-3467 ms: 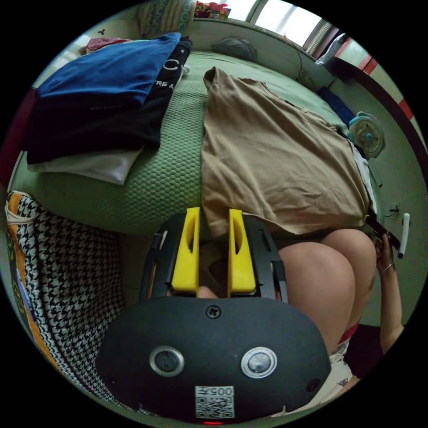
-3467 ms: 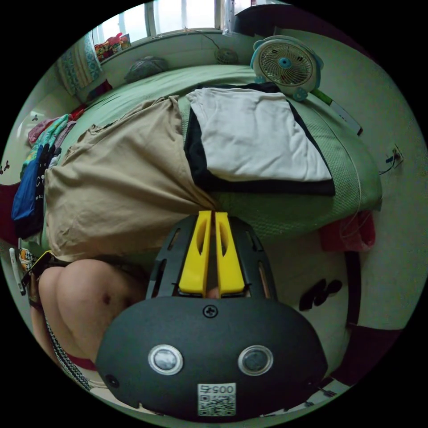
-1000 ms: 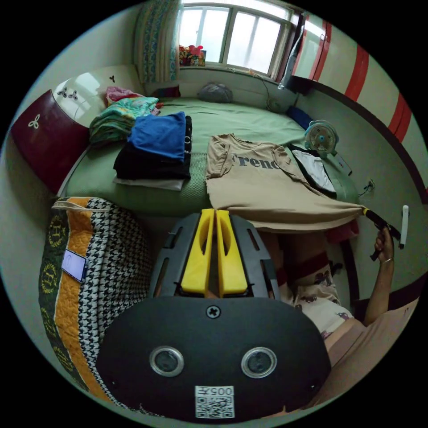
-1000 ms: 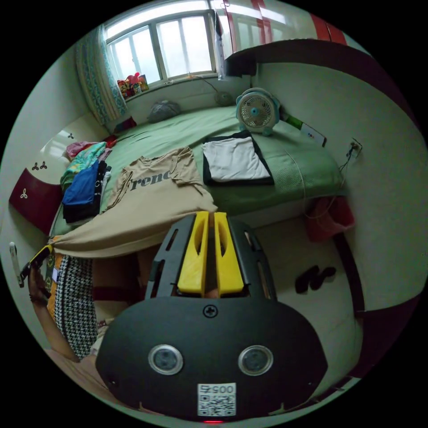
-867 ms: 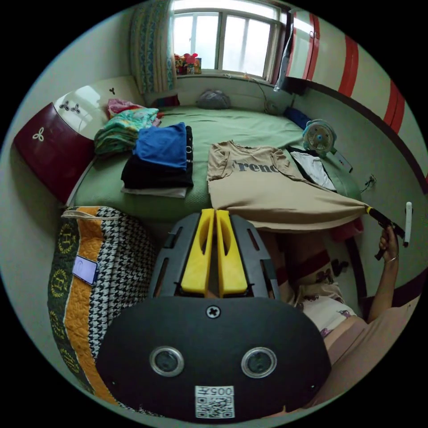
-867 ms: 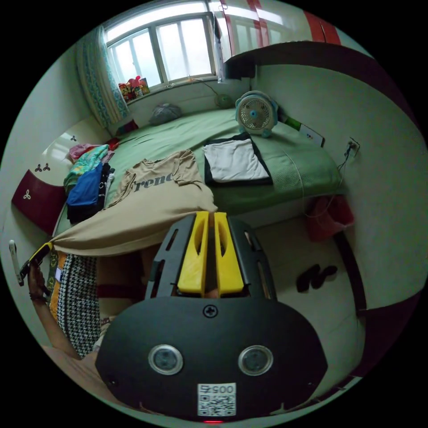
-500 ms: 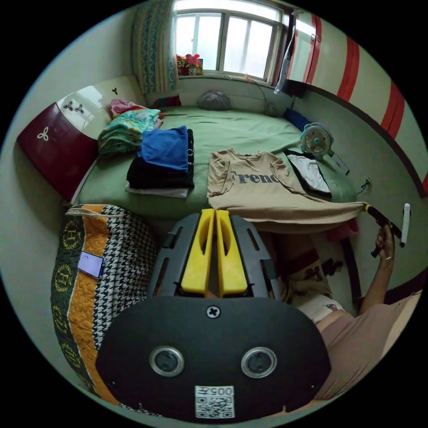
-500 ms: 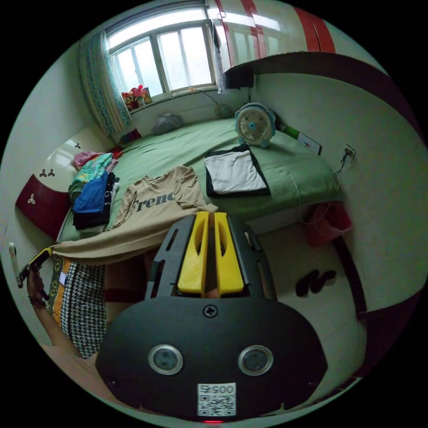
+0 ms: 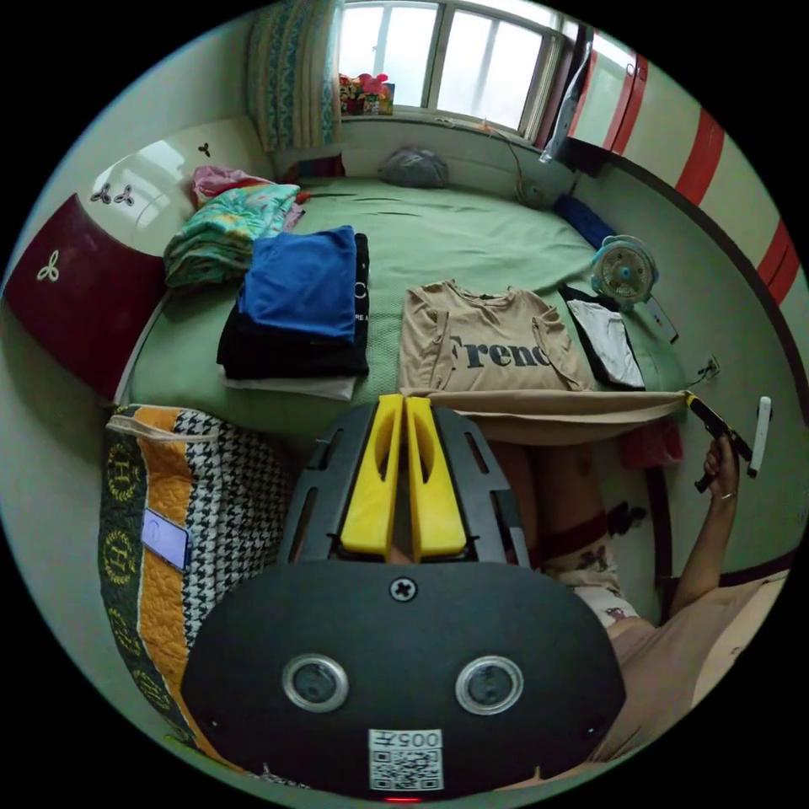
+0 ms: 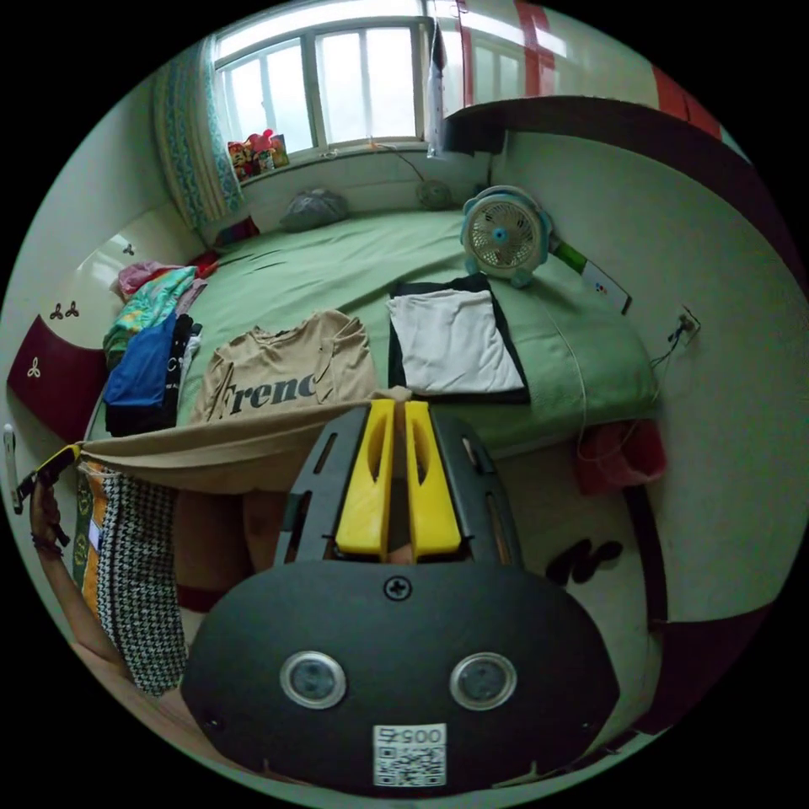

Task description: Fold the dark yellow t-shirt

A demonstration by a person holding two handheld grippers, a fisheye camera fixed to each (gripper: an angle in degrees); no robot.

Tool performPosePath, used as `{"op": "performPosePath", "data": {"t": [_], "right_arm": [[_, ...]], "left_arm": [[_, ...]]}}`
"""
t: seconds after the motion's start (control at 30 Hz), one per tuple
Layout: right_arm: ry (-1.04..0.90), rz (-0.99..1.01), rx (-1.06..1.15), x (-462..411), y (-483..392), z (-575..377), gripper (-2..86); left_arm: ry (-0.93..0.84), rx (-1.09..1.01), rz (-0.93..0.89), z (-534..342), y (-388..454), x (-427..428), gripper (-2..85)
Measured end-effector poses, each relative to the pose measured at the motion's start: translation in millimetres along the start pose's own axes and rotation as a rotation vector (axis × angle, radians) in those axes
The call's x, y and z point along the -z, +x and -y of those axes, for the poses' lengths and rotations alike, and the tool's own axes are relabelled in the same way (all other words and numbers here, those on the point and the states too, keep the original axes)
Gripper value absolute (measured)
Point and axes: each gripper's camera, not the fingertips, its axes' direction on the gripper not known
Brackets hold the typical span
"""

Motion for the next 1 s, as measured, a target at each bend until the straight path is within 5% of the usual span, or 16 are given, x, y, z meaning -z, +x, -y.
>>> {"op": "performPosePath", "data": {"t": [0.43, 0.57, 0.77, 1.0], "right_arm": [[0.049, -0.095, 0.191, -193.8, -74.6, 219.7, -0.1], [-0.15, -0.055, 0.063, -291.9, -85.1, 286.4, 4.9], [-0.181, 0.055, 0.065, -332.6, -84.8, 286.6, 8.2], [-0.242, 0.121, 0.22, -344.9, -64.9, 213.4, 8.7]], "left_arm": [[-0.028, -0.072, 0.174, 235.7, -12.5, -155.5, 1.0], [-0.09, -0.032, 0.177, 287.8, -19.4, -208.4, 3.9], [-0.178, -0.003, 0.185, 312.6, -43.2, -260.4, 7.7], [-0.281, -0.112, -0.079, 257.4, -50.5, -310.0, 11.1]]}}
